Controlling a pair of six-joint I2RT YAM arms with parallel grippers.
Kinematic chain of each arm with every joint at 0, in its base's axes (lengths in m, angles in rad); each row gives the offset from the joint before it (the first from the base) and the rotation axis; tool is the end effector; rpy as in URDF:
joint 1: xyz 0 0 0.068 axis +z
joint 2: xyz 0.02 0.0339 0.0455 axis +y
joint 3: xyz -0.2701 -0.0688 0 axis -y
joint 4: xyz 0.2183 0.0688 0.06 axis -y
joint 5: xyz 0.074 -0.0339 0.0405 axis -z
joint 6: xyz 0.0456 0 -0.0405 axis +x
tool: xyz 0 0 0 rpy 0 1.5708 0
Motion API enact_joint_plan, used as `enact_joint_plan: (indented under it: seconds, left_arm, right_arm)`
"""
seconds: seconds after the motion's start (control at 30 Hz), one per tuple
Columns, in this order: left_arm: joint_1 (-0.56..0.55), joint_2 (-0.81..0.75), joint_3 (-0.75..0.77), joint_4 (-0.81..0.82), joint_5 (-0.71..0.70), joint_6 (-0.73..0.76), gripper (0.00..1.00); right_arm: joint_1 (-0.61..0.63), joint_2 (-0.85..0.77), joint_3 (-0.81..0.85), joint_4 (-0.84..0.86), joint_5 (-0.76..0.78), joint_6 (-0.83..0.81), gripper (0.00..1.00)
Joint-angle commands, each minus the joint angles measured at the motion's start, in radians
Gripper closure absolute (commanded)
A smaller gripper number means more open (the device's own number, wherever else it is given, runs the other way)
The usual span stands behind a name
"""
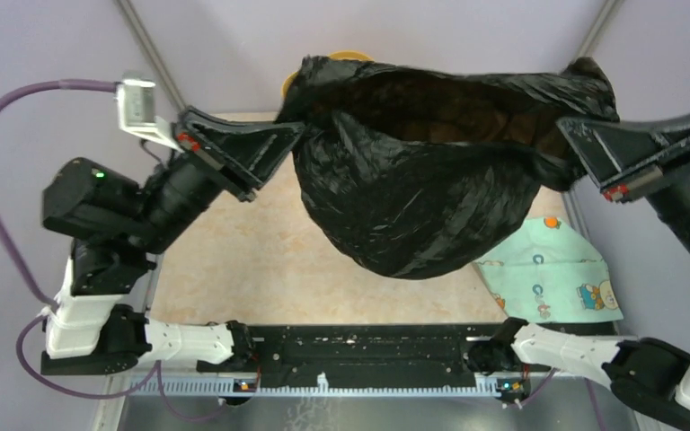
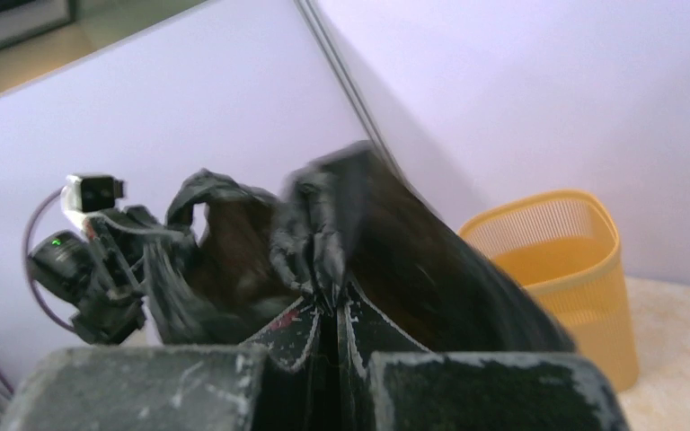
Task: Put the trash bags into the trash bin
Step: Unfold the trash bag at the center of the board.
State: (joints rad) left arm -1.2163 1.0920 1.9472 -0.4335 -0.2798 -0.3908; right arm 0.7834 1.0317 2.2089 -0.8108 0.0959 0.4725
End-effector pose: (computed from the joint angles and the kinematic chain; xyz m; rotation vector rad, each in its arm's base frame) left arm 0.0469 -0.0904 0.6056 0.2486 1.2357 -1.2490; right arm 0.0180 0.0118 0.6127 -0.1090 1.2676 1.0355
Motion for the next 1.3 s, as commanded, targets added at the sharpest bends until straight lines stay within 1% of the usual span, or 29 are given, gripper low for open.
enact_joint_plan:
  seconds: [0.0,0.07,0.13,0.33,0.53,0.57,0.7,0.8,0.9,0.97,1.07,1.13,1.27]
  left_arm:
    - [-0.005,0.093,-0.119,-0.056,-0.033,0.059,1.0]
    - [-0.005,0.071,-0.165,-0.045,-0.031,0.047,1.0]
    - [-0.005,0.041,-0.207,-0.039,-0.042,0.036,1.0]
    - [-0.005,0.014,-0.231,-0.081,-0.059,0.029,1.0]
    - [-0.005,0.033,-0.179,-0.086,-0.064,0.042,1.0]
    - [-0.005,0.051,-0.151,-0.101,-0.043,0.026,1.0]
    - [-0.003,0.089,-0.103,-0.153,-0.03,-0.03,1.0]
    - [0.001,0.112,-0.067,-0.159,0.013,-0.062,1.0]
    - [0.004,0.16,0.006,-0.2,0.074,-0.104,1.0]
    - [0.005,0.18,0.027,-0.202,0.112,-0.133,1.0]
    - [0.007,0.193,0.026,-0.19,0.153,-0.177,1.0]
    - [0.01,0.201,0.025,-0.186,0.164,-0.202,1.0]
    - [0.03,0.221,0.021,-0.173,0.193,-0.229,1.0]
  right_arm:
    - [0.005,-0.068,-0.273,0.012,-0.008,0.002,1.0]
    - [0.005,-0.108,-0.332,0.025,0.022,0.007,1.0]
    - [0.005,-0.123,-0.341,0.022,0.044,0.003,1.0]
    - [0.005,-0.102,-0.247,-0.046,0.103,-0.038,1.0]
    - [0.005,-0.067,-0.168,-0.078,0.131,-0.064,1.0]
    - [0.005,-0.056,-0.156,-0.076,0.119,-0.063,1.0]
    - [0.005,-0.031,-0.137,-0.074,0.096,-0.064,1.0]
    - [0.005,-0.002,-0.126,-0.058,0.032,-0.061,1.0]
    - [0.005,0.045,-0.121,-0.048,-0.079,-0.055,1.0]
    - [0.005,0.067,-0.139,-0.036,-0.151,-0.048,1.0]
    - [0.005,0.063,-0.209,0.004,-0.216,-0.027,1.0]
    - [0.005,0.039,-0.298,0.066,-0.258,-0.009,1.0]
    - [0.005,-0.009,-0.424,0.152,-0.327,0.025,0.92]
